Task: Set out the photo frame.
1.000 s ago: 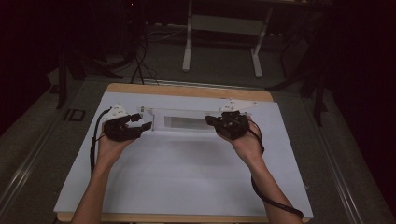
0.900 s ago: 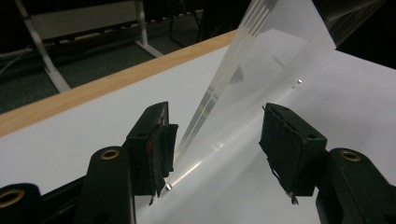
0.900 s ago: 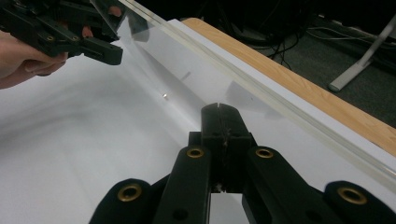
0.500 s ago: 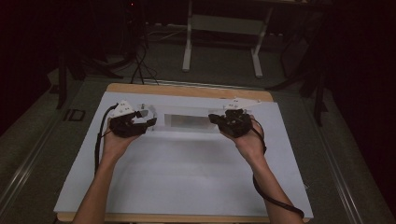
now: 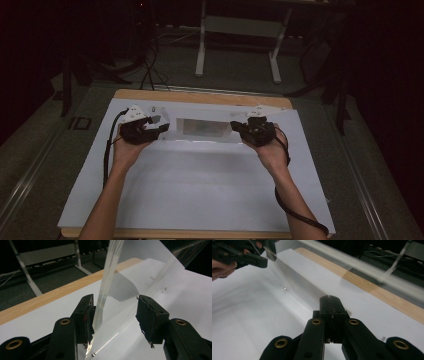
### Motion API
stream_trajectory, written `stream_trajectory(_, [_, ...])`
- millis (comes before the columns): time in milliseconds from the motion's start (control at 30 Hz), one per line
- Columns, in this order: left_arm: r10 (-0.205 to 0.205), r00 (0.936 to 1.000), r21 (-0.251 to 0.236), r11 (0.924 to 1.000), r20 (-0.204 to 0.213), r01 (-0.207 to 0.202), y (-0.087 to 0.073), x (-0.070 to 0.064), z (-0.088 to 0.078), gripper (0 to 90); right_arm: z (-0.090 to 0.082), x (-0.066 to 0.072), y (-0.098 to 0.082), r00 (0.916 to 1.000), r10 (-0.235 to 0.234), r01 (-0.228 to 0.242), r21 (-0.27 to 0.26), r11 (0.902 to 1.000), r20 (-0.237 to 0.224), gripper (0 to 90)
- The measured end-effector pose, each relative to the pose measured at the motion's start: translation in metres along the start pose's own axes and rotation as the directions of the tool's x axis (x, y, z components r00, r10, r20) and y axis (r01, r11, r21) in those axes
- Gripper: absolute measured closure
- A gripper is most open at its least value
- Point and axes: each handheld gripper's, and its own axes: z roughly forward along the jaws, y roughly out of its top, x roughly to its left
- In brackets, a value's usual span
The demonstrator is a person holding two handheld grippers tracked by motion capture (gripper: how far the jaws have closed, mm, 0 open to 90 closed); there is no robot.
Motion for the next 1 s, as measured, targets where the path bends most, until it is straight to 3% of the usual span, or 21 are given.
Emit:
stream_trajectory(233, [-0.008,1.0,-0.008,0.9999,-0.003,0.008,0.0,0.002,0.002,48.7,-0.004,-0.012,-0.019,0.9993,-0.01,0.009,0.022,0.9997,0.037,78.1])
stream_trajectory(333, [-0.009,1.0,-0.006,0.9999,-0.003,0.009,0.001,0.002,0.002,48.7,-0.005,-0.021,-0.03,0.997,-0.019,0.015,0.043,0.9989,0.075,71.2])
stream_trajectory(500, [-0.015,0.9999,-0.005,0.9999,-0.006,0.015,0.002,0.003,0.003,48.6,-0.006,-0.038,-0.047,0.9945,0.0,-0.006,0.061,0.9981,0.105,64.1])
stream_trajectory(800, [-0.033,0.9993,-0.012,0.9994,-0.019,0.033,0.003,0.005,0.006,48.4,-0.005,-0.059,-0.056,0.9926,0.043,-0.049,0.05,0.9976,0.113,56.4])
stream_trajectory(933, [-0.034,0.9993,-0.006,0.9994,-0.018,0.034,0.005,0.006,0.007,48.3,-0.005,-0.062,-0.058,0.9874,0.034,-0.043,0.056,0.9975,0.155,54.7])
stream_trajectory(1000, [-0.032,0.9994,-0.004,0.9995,-0.014,0.032,0.005,0.006,0.007,48.3,-0.005,-0.066,-0.059,0.9855,0.053,-0.061,0.042,0.9973,0.161,52.6])
